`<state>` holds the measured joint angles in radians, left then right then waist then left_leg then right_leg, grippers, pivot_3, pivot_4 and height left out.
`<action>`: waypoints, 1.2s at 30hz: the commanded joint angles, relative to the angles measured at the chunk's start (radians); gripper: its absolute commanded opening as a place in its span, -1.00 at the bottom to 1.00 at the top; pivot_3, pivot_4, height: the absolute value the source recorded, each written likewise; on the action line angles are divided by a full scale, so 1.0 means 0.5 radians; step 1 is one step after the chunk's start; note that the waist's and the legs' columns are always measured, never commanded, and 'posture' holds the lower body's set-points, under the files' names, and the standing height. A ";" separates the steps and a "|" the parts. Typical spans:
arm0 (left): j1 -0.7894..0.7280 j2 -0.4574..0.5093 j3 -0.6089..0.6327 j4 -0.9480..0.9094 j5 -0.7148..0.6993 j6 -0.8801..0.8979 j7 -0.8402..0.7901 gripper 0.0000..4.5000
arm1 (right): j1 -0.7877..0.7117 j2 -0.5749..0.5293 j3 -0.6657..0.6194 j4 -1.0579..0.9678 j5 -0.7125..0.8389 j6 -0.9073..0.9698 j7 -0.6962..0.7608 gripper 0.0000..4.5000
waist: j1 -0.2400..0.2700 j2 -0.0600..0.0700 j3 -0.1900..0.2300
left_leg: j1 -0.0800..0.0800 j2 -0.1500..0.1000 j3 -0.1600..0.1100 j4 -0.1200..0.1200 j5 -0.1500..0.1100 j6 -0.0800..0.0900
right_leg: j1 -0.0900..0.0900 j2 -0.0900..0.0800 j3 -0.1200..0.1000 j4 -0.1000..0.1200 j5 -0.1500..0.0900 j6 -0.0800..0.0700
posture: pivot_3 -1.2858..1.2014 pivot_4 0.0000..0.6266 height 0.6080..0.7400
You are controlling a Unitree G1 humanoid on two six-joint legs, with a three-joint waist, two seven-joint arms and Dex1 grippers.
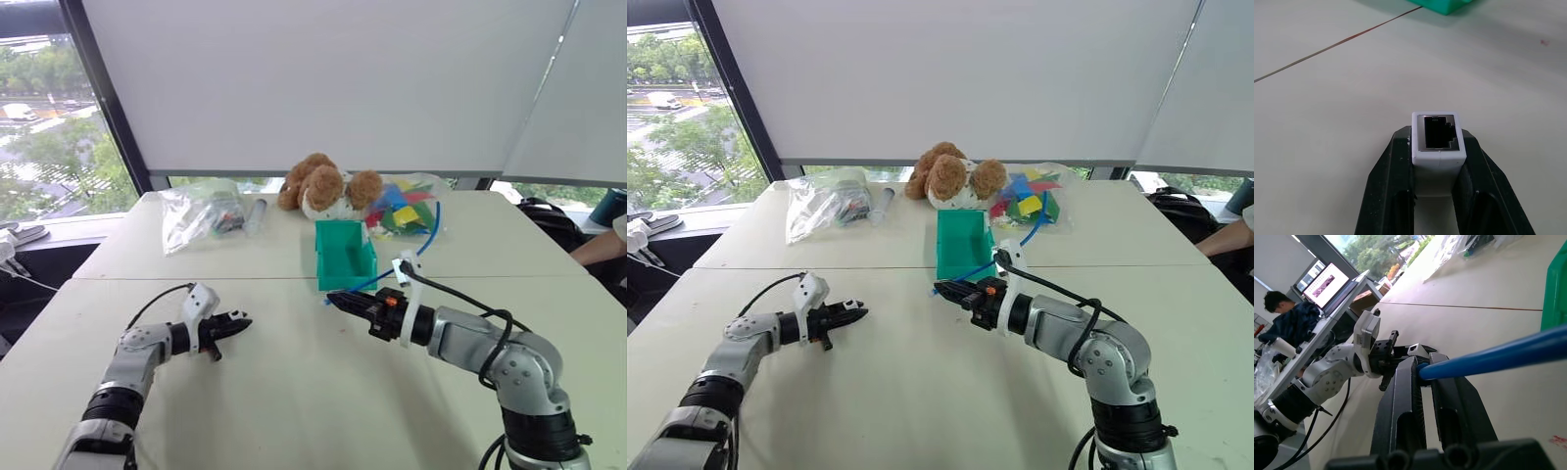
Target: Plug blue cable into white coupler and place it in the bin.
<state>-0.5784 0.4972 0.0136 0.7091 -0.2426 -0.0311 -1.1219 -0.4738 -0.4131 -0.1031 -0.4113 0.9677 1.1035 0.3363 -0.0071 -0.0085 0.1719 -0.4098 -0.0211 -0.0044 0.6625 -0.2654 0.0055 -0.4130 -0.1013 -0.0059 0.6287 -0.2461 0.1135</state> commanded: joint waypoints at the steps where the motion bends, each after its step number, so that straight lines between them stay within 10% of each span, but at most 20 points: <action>1: -0.119 -0.099 -0.110 -0.024 0.030 -0.053 -0.167 -0.82 | -0.077 -0.204 0.089 -0.117 -0.086 -0.040 0.179 -1.00 | 0.006 -0.001 0.000 | -0.001 -0.001 0.000 0.000 0.000 0.000 | 0.000 -0.001 -0.001 -0.001 0.000 0.000 | 0.03 -0.52 1.00; 10: -0.403 -0.437 -0.474 0.116 0.205 -0.218 -0.556 -0.82 | -0.263 -0.854 0.696 0.019 -0.870 -0.683 0.938 -1.00 | -0.012 -0.003 0.001 | -0.003 -0.001 0.002 0.001 -0.001 0.002 | 0.000 0.010 -0.004 -0.005 0.000 0.001 | 0.03 -0.52 1.00; 36: -0.606 -0.686 -0.591 0.730 0.573 -0.675 -0.421 -0.82 | -0.359 -0.613 0.993 0.401 -1.521 -1.054 1.372 -1.00 | 0.041 -0.005 0.002 | 0.000 -0.001 -0.001 0.009 -0.001 0.002 | 0.007 0.010 -0.006 -0.004 0.000 0.001 | 0.03 -0.52 1.00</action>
<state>-0.8904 0.1602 -0.2699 1.0575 0.0107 -0.3791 -1.3576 -0.6330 -0.7261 0.3985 -0.2092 0.2188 0.5922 1.0145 0.0136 -0.0111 0.1727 -0.4098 -0.0217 -0.0048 0.6668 -0.2658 0.0065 -0.4095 -0.0965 -0.0087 0.6270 -0.2460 0.1140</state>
